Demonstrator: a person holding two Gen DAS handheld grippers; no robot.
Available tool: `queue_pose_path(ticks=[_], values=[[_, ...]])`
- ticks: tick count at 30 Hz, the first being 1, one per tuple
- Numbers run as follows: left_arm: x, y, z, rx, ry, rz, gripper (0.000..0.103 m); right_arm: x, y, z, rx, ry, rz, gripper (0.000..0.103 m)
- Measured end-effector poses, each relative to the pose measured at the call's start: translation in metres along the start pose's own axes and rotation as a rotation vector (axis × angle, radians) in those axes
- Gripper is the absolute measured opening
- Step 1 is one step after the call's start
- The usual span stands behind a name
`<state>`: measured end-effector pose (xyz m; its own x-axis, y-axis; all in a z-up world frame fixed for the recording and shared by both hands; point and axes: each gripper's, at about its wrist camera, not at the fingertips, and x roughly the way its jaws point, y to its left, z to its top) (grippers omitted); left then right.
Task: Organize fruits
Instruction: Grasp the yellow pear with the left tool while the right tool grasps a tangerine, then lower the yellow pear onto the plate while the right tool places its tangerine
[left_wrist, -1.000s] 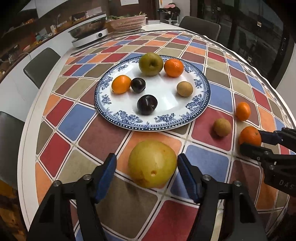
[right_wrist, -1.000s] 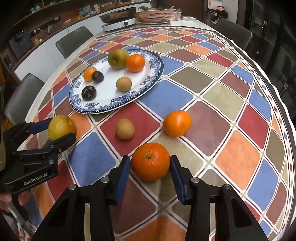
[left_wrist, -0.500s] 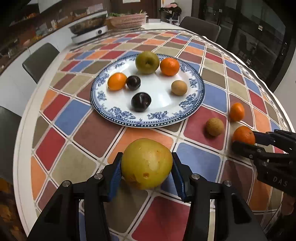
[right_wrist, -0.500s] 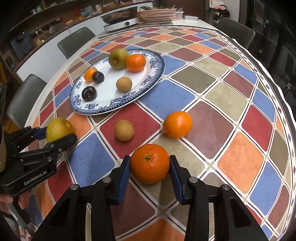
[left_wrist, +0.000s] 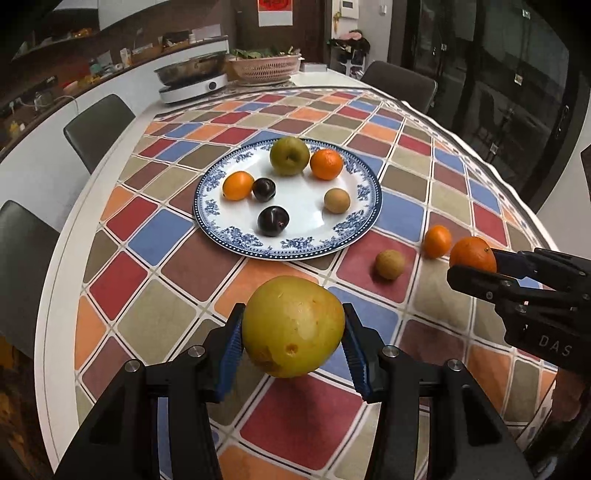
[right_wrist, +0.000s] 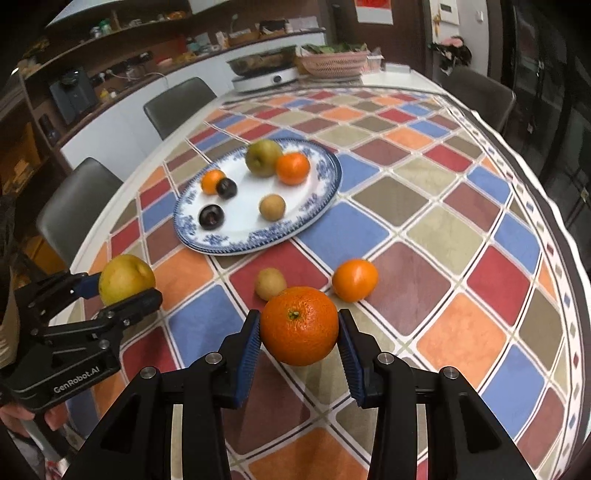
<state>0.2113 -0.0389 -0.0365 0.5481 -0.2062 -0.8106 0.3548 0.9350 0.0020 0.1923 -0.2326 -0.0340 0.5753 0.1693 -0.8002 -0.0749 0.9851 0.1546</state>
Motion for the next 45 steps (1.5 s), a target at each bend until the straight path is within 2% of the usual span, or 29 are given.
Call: queue_pose_path(ticks=[10,24,34,45], values=[[-0.027,-0.001,0.007,-0.005,-0.071,0.008,0.049,-0.025,0.009,0.012,-0.057,-0.068,0.029,0.042],[-0.046,0.008,0.045,0.026,-0.144,0.035,0.049,-0.044,0.025,0.054,-0.157,-0.165,0.042,0.042],[-0.026,0.023,0.069,0.038,-0.132,0.021,0.049,-0.023,0.03,0.086,-0.19,-0.143,0.068,0.042],[0.024,0.049,0.088,0.038,-0.083,-0.005,0.049,0.026,0.043,0.116,-0.238,-0.075,0.112,0.042]])
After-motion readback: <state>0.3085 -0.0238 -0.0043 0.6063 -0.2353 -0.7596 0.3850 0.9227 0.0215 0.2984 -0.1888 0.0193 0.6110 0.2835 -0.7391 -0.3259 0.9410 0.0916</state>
